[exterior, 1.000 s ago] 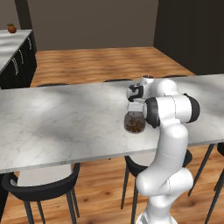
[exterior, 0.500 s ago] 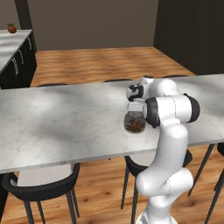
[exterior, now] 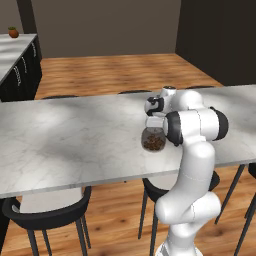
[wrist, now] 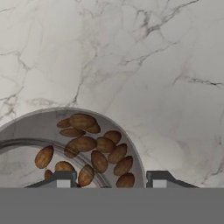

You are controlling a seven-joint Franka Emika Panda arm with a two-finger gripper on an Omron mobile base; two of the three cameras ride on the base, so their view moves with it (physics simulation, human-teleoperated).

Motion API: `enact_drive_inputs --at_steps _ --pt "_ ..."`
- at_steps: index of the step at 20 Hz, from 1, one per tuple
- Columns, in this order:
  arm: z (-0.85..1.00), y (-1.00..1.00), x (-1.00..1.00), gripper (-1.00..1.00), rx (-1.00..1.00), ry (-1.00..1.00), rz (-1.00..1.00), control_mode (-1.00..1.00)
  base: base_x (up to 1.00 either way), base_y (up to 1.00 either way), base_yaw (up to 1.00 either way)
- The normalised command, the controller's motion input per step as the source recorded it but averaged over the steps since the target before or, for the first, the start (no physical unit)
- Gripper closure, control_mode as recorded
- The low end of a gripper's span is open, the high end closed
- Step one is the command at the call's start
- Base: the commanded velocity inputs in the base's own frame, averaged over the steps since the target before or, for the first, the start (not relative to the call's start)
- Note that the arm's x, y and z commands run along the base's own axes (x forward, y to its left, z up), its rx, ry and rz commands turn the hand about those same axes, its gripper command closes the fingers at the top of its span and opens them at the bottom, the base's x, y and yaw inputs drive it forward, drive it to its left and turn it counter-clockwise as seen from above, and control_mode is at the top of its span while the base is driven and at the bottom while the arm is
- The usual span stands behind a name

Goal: Pick the jar and candle from the dining table and place them in the open cabinet. Close the cabinet after placing the objects.

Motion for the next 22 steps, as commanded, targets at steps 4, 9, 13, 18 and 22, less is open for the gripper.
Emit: enact_drive_inputs --at_steps 4,9,13,18,22 --pt "0.00 0.00 0.00 1.00 0.00 0.00 0.00 -1.00 0.00 0.00 0.00" --pt "0.12 0.00 -0.32 1.00 0.01 -0.03 0.00 -1.00 0.00 0.00 0.00" --pt "0.40 -0.07 -0.65 1.00 0.05 -0.09 0.00 -1.00 0.00 0.00 0.00" --pt "0.55 -0.04 -0.95 1.00 0.09 -0.06 0.00 -1.00 0.00 0.00 0.00" --pt "0.61 -0.01 -0.93 1.00 0.06 -0.02 0.00 -1.00 0.00 0.00 0.00"
